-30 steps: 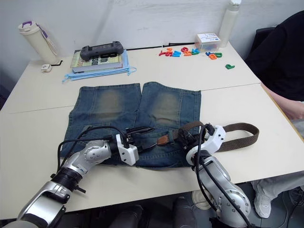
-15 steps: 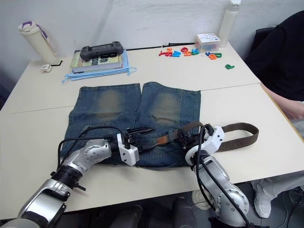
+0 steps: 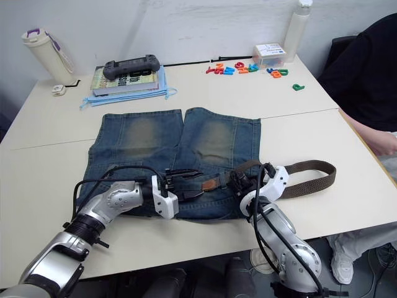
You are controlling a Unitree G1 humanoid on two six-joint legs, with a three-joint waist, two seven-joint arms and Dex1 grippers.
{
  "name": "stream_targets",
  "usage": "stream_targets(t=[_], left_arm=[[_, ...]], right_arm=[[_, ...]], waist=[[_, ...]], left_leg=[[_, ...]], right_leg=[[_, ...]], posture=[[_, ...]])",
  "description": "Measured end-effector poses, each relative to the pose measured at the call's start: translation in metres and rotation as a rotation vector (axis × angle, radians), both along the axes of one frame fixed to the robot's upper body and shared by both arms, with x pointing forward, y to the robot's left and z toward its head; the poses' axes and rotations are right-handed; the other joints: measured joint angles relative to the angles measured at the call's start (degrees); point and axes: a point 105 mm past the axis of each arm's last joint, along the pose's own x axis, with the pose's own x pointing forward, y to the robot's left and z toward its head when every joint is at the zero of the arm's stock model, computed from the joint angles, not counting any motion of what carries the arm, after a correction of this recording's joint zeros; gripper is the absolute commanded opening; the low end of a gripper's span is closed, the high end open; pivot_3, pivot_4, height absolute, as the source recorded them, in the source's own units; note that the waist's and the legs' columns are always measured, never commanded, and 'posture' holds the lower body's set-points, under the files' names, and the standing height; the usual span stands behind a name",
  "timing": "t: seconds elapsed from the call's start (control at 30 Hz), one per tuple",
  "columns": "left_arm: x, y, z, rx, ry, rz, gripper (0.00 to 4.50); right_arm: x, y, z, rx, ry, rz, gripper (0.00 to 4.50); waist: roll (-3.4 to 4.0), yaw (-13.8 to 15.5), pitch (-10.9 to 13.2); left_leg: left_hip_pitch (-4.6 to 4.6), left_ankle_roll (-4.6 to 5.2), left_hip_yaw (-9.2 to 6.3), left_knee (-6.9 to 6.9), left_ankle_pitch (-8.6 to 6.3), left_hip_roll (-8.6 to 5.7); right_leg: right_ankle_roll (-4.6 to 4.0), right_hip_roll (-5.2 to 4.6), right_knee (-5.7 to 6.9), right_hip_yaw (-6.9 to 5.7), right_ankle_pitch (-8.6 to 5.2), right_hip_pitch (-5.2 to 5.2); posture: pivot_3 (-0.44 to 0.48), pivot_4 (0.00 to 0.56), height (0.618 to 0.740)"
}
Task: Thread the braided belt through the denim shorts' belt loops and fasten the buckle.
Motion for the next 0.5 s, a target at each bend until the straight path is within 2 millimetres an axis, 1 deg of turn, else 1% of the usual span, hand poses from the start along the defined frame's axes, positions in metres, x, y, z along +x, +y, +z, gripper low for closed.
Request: stream_targets(t=[0.13, 0.37, 0.43, 0.47, 0.5], left_arm=[[0.001, -0.002, 0.001, 0.042, 0.02, -0.02, 3.28], [0.008, -0.006, 0.0, 0.087, -0.05, 0.019, 3.28], [0.009, -0.008, 0.0, 0.097, -0.071, 0.03, 3.28], [0.01, -0.008, -0.001, 0.101, -0.073, 0.039, 3.28], [0.012, -0.007, -0.002, 0.107, -0.075, 0.048, 3.28]], right_arm=[[0.0, 0.001, -0.001, 0.0, 0.004, 0.004, 0.0], [0.002, 0.002, 0.002, 0.0, -0.006, 0.007, 0.0], [0.002, 0.002, 0.003, 0.0, -0.009, 0.005, 0.0], [0.002, 0.002, 0.003, -0.001, -0.01, 0.005, 0.0], [0.003, 0.003, 0.004, -0.001, -0.013, 0.005, 0.0]], waist=[[0.0, 0.0, 0.0], [-0.01, 0.4, -0.1], [-0.02, 0.5, -0.1], [-0.01, 0.8, -0.1], [0.0, 0.8, -0.1]], left_leg=[[-0.01, 0.02, 0.0, 0.01, -0.01, -0.02], [0.09, 0.07, -0.01, 0.07, -0.03, -0.05], [0.34, 0.25, -0.02, 0.03, -0.14, -0.05], [0.64, 0.34, -0.05, -0.06, -0.19, -0.03], [0.79, 0.37, -0.05, -0.1, -0.21, -0.01]], right_leg=[[0.0, 0.01, -0.03, 0.0, 0.0, 0.01], [0.02, 0.01, -0.02, -0.01, 0.01, 0.17], [0.02, 0.02, -0.05, -0.01, 0.01, 0.42], [0.02, 0.03, -0.17, -0.04, 0.01, 0.79], [0.02, 0.06, -0.23, -0.04, 0.01, 0.94]], posture=[[0.0, 0.15, 0.714], [0.0, 0.15, 0.714], [0.0, 0.15, 0.714], [0.0, 0.15, 0.714], [0.0, 0.15, 0.714]])
